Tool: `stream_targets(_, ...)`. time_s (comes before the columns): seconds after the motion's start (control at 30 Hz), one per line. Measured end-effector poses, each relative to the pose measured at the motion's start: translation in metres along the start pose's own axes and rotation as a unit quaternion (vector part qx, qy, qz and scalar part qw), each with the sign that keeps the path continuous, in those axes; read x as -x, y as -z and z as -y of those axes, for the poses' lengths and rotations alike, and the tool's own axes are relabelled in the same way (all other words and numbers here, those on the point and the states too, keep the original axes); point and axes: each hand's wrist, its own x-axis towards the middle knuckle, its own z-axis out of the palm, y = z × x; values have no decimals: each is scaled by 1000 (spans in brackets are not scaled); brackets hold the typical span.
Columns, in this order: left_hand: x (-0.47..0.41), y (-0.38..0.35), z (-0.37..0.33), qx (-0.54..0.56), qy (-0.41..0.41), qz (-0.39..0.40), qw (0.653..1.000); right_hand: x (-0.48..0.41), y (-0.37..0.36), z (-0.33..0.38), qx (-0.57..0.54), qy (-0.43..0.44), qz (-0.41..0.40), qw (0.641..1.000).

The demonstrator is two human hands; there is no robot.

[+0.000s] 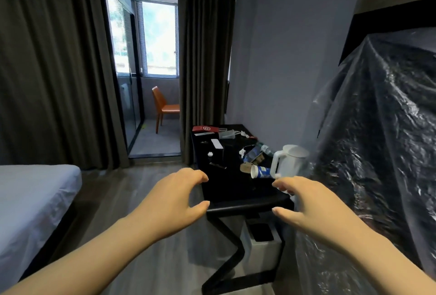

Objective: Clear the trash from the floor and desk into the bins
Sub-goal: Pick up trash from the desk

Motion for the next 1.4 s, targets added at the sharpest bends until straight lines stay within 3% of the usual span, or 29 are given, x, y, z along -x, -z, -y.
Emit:
stream_targets(0.6, -194, -102, 173, 21, 66, 79, 994, -233, -128, -76, -83, -64, 67, 992)
stream_targets(1.07, -331, -132, 355, 69, 19, 110, 991, -408, -213, -33, -154, -149, 64, 975)
stream_targets(1.4, -417, -182, 431, 91, -12, 178, 980, -486, -267, -43, -181, -239, 63, 952)
